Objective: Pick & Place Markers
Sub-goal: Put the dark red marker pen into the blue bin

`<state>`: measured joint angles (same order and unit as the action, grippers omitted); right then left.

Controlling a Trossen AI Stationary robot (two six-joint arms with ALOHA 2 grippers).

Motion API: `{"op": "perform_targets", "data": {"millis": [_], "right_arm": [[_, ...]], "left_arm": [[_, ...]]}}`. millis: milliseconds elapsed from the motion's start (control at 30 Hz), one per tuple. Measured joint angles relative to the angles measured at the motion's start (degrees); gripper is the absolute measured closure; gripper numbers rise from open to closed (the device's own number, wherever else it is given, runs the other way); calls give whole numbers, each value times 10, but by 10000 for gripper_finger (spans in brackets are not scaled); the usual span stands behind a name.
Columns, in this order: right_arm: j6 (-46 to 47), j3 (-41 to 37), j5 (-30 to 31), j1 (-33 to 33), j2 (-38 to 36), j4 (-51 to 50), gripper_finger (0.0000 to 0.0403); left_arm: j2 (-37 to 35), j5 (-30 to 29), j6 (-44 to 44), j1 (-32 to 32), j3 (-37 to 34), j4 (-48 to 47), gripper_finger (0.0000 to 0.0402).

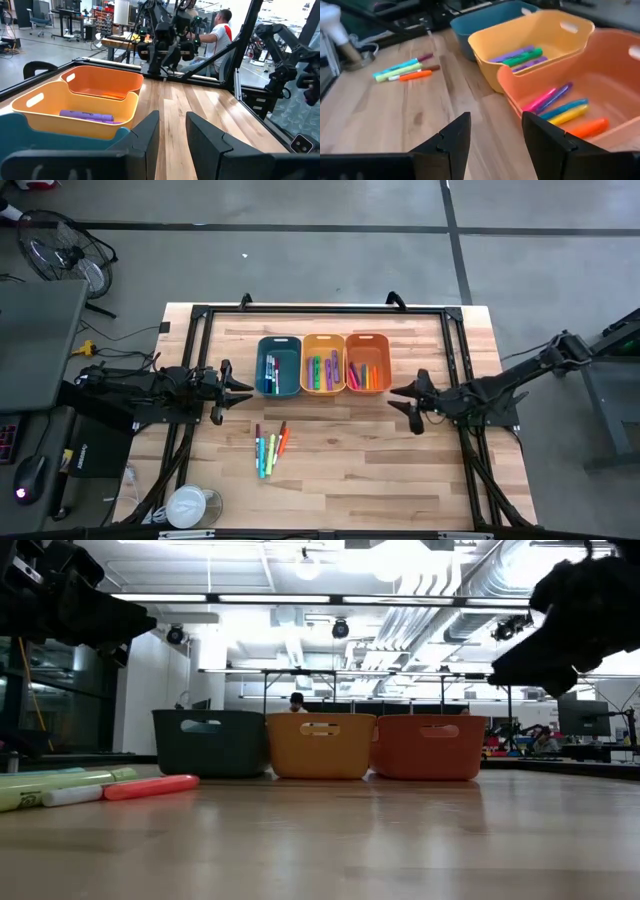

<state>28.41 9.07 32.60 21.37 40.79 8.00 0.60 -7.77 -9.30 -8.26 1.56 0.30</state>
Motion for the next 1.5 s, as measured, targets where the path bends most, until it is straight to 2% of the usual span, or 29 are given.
{"op": "perform_targets", "data": {"millis": [100,400,600,733,933,1000,1100,1267,1333,1400,1500], "right_arm": [[-55,-30,-3,0,-34,16,236],[-96,-81,0,-5,-119,23,236],[-148,-85,-1,-40,-151,13,236],[-228,-85,4,-67,-165,11,236],[-217,-85,37,-114,-169,-25,236],[-199,-85,5,-121,-169,-26,236],[-222,-85,-87,-123,-169,-15,236],[-368,-85,-352,-122,-174,6,236],[-439,-85,-422,-122,-185,1,236],[-445,-85,-412,-122,-204,-11,236],[-408,-85,-335,-122,-247,-45,236]], "left_arm": [[0,0,0,0,0,0,308],[0,0,0,0,0,0,308],[0,0,0,0,0,0,308],[0,0,0,0,0,0,308],[0,0,0,0,0,0,308],[0,0,0,0,0,0,308],[0,0,0,0,0,0,308],[0,0,0,0,0,0,308],[0,0,0,0,0,0,308],[0,0,0,0,0,0,308],[0,0,0,0,0,0,308]]}}
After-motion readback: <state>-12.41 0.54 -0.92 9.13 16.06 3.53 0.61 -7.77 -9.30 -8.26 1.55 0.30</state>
